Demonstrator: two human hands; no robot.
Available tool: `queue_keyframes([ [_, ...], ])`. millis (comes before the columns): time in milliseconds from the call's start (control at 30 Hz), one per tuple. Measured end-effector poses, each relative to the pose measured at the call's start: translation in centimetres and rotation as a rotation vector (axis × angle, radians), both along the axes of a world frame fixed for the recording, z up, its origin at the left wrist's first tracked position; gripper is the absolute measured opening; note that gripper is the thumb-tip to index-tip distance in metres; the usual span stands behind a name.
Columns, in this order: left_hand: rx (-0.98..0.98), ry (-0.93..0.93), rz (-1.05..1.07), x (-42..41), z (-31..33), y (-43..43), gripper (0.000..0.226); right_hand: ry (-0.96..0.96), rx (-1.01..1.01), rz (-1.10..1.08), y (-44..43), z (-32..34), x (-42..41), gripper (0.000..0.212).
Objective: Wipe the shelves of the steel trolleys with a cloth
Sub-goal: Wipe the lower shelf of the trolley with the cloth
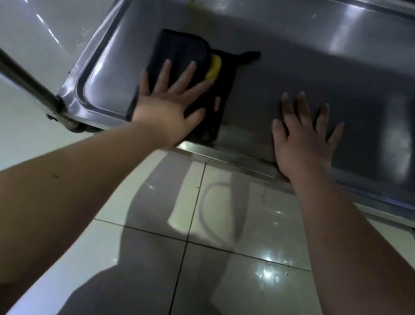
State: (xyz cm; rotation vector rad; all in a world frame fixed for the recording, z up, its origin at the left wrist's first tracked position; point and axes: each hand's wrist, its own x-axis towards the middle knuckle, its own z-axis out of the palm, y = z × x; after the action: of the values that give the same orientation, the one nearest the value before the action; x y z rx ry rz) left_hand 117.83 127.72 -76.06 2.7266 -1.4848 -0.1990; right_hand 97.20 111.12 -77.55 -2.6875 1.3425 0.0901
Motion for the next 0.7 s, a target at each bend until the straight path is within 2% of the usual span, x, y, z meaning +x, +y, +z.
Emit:
queue_keyframes([
  [167,0.026,0.029,0.165,4.4,0.1,4.2,0.056,0.045,0.000,-0.033,0.4,0.4,0.2,0.054],
  [267,0.022,0.022,0.162,3.8,0.3,4.0,0.055,0.040,0.042,-0.104,0.8,0.9,2.6,0.055],
  [433,0.031,0.024,0.155,3.7,0.4,4.1,0.056,0.038,0.062,0.028,2.2,0.9,8.9,0.055],
  [600,0.022,-0.021,0.050,6.2,0.1,5.5,0.054,-0.003,-0.031,0.027,2.7,-0.3,8.3,0.056],
  [700,0.053,-0.063,0.103,9.9,0.1,4.7,0.054,-0.016,-0.037,0.026,2.7,-0.2,8.4,0.056],
])
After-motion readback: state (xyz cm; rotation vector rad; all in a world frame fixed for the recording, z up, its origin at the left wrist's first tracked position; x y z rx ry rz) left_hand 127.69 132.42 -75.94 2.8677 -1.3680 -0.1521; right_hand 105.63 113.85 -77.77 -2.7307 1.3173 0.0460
